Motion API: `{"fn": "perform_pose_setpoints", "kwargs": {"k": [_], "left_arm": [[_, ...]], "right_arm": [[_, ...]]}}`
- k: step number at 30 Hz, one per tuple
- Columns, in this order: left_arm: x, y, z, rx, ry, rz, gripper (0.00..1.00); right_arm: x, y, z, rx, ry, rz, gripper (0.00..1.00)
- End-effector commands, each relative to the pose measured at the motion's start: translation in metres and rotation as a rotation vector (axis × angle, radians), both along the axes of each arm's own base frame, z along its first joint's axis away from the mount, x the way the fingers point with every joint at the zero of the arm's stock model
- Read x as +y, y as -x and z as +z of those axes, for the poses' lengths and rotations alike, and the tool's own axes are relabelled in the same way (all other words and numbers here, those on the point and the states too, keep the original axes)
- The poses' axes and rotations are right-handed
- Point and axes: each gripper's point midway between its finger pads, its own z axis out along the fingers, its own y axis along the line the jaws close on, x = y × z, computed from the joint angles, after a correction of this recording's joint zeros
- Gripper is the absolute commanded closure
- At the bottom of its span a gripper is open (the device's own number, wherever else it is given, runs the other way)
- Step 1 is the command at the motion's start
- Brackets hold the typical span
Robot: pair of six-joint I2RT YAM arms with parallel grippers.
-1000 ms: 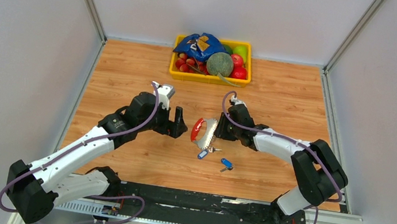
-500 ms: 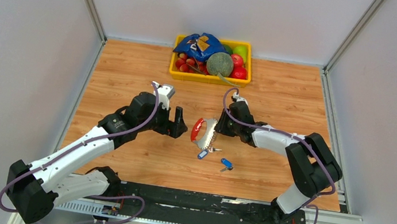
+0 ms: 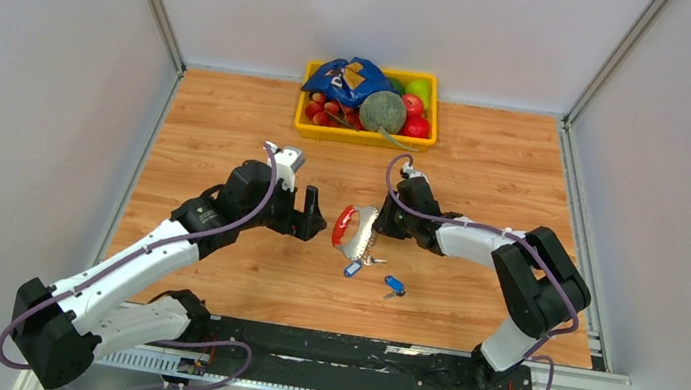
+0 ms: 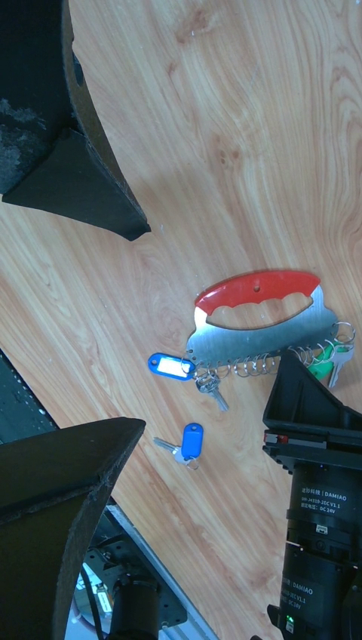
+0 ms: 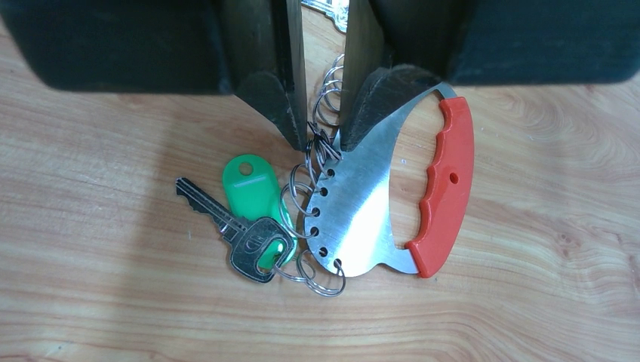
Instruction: Put the keys on the keyring
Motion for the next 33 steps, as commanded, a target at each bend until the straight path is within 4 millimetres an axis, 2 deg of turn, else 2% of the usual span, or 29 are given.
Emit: {"fn": "perform_pose_setpoints", "kwargs": {"k": [1, 12, 19, 23, 26, 29, 33], "left_arm": [[-0.005, -0.003, 0.009, -0.016, 0.028, -0.008, 0.0], [-0.005, -0.002, 0.01, -0.017, 0.038, -0.006, 0.0], [-0.005, 0.0, 0.012, -0.019, 0.043, -0.007, 0.0], [-0.005, 0.0, 0.013, -0.02, 0.047, -0.007, 0.0], [-0.005, 0.001, 0.017, -0.027, 0.055, -0.006, 0.0], [-0.003, 0.002, 0.022, -0.038, 0.063, -0.005, 0.0], [-0.003, 0.004, 0.033, -0.055, 0.079, -0.01, 0.0]], "right_arm": [[0.007, -0.007, 0.009, -0.031, -0.043, 0.008, 0.76], [0.004, -0.001, 0.011, -0.025, -0.049, 0.008, 0.83], [0.002, 0.0, 0.016, -0.034, -0.047, -0.004, 0.91], [0.0, 0.0, 0.022, -0.045, -0.043, -0.003, 1.0], [0.001, 0.0, 0.036, -0.075, -0.052, 0.008, 1.0], [0.006, 0.001, 0.06, -0.136, -0.066, 0.057, 1.0], [0.011, 0.012, 0.085, -0.166, -0.049, 0.164, 1.0]]}}
